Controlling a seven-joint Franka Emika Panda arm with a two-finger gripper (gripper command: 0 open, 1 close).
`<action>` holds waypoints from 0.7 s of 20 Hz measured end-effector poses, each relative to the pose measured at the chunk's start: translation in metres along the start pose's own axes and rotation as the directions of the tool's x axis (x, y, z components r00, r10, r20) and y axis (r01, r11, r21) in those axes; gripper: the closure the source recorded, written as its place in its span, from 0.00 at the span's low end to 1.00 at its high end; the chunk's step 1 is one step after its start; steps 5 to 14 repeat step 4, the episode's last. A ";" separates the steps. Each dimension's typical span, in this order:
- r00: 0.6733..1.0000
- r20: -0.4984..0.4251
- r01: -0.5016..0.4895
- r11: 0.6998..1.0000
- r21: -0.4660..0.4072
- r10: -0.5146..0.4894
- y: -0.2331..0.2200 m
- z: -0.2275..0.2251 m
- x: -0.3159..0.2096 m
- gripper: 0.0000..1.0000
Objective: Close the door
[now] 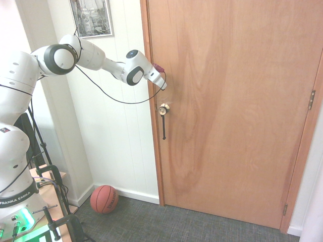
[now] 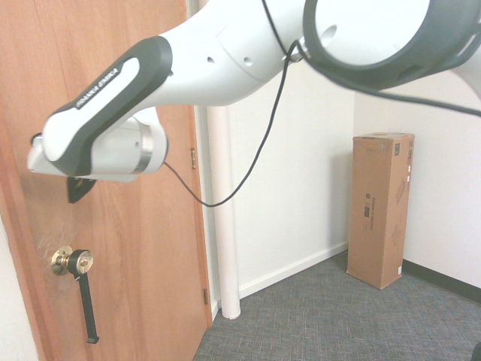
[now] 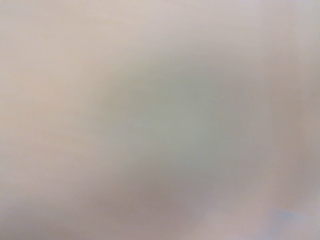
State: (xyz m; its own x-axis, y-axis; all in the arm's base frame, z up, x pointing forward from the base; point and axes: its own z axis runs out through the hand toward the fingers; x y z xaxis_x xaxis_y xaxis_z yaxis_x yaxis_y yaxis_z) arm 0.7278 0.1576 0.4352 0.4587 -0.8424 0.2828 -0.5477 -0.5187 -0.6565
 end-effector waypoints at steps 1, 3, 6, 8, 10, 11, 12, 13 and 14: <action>1.000 -0.007 -0.002 0.999 -0.047 0.002 0.010 -0.009 0.011 1.00; 1.000 0.003 -0.012 0.990 -0.144 0.012 0.029 -0.031 0.025 1.00; 1.000 0.025 -0.002 0.980 -0.197 0.007 0.038 -0.044 0.028 0.00; 1.000 0.025 -0.002 0.980 -0.197 0.007 0.038 -0.044 0.028 0.00; 1.000 0.025 -0.002 0.980 -0.197 0.007 0.038 -0.044 0.028 0.00; 1.000 0.025 -0.002 0.980 -0.197 0.007 0.038 -0.044 0.028 0.00; 1.000 0.025 -0.002 0.980 -0.197 0.007 0.038 -0.044 0.028 0.00; 1.000 0.025 -0.002 0.980 -0.197 0.007 0.038 -0.044 0.028 0.00; 1.000 0.025 -0.002 0.980 -0.197 0.007 0.038 -0.044 0.028 0.00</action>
